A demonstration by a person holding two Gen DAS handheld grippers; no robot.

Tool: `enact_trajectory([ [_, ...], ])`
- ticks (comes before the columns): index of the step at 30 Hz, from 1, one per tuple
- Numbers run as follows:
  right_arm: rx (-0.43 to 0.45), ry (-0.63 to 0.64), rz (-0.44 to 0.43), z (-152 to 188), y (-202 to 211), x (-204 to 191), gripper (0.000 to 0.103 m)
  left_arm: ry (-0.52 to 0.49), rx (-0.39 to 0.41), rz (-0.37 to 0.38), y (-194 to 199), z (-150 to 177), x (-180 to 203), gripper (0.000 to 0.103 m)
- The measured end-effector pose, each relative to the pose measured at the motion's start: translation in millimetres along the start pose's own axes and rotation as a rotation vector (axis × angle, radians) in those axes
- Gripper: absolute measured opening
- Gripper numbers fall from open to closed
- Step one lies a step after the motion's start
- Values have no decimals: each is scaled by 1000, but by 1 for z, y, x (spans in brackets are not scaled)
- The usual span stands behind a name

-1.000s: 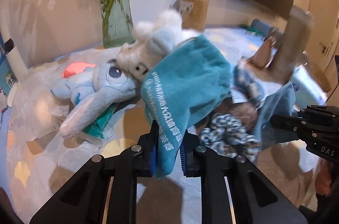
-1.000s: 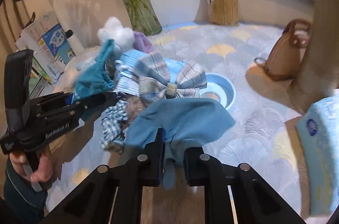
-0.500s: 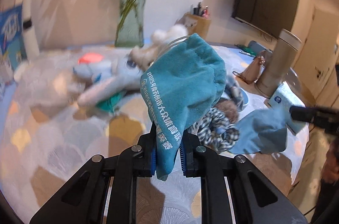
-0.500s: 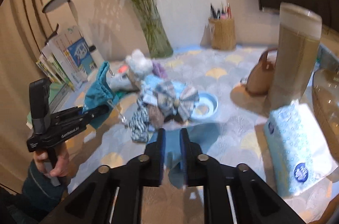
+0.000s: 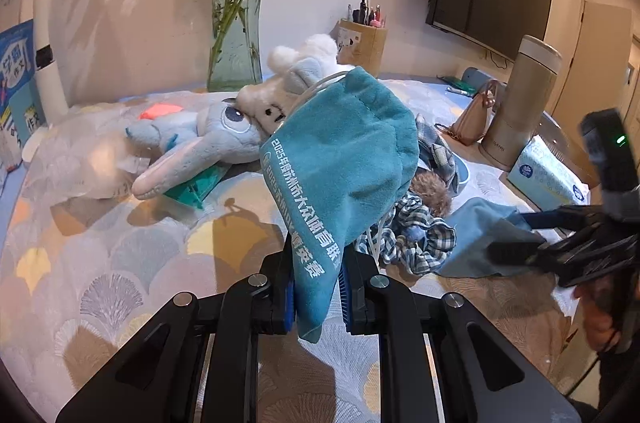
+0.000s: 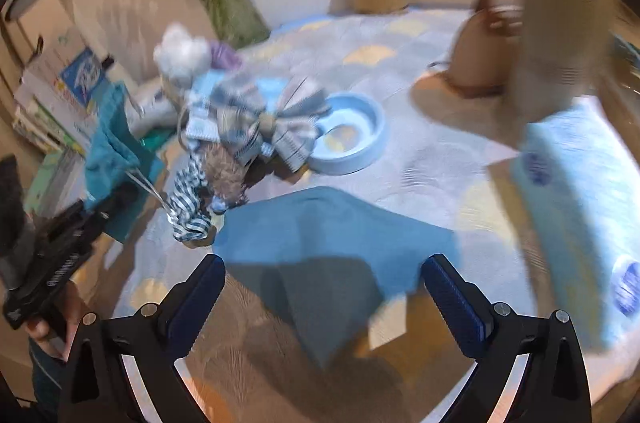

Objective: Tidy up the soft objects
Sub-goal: 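Lift and carry the bag with left tool while right tool carries the cloth to the glass bowl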

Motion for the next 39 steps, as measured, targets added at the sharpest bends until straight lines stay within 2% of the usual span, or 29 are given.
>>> enact_trajectory([
  [4, 16, 116, 63, -2, -15, -24, 102, 13, -4, 1, -1, 0, -2, 14],
  [6, 32, 152, 132, 0, -18, -28, 93, 10, -7, -1, -2, 0, -1, 14],
  [7, 55, 189, 166, 0, -16, -32, 79, 7, -7, -3, -2, 0, 0, 14],
  [8, 69, 199, 156, 1, -13, -33, 55, 3, -5, -4, -1, 0, 1, 14],
  [9, 80, 203, 146, 1, -9, -33, 37, -1, -4, -6, -1, 0, 1, 14],
  [10, 82, 203, 141, 1, -6, -31, 15, -4, -3, -11, -1, 0, 2, 14],
  [11, 89, 198, 134, 1, -3, -29, 10, -6, -3, -17, -1, 0, 2, 14],
  [17, 188, 164, 24, 7, 34, -22, 8, -29, -1, -44, 3, -3, 11, 14],
  [21, 266, 144, 2, -2, 66, -17, 8, -6, 37, 44, 22, -17, 32, 14],
  [24, 309, 121, -28, -3, 84, -12, 8, -25, 66, 72, 34, -29, 50, 14],
  [34, 452, 27, -46, 4, 144, 29, 8, -139, 145, 165, 65, -64, 138, 14],
  [39, 542, -26, -5, 9, 187, 68, 8, -185, 150, 222, 67, -84, 192, 14],
])
Point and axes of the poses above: each gripper's, at about its wrist camera, not at the fingertips, and y roughly against the way its jaws point, x to its right, z to its underside, the point moved 5 cm from there along -y, roughly the way its jaws point, and after that the axes turned 2 degrees about y, right-handed, at the moved point
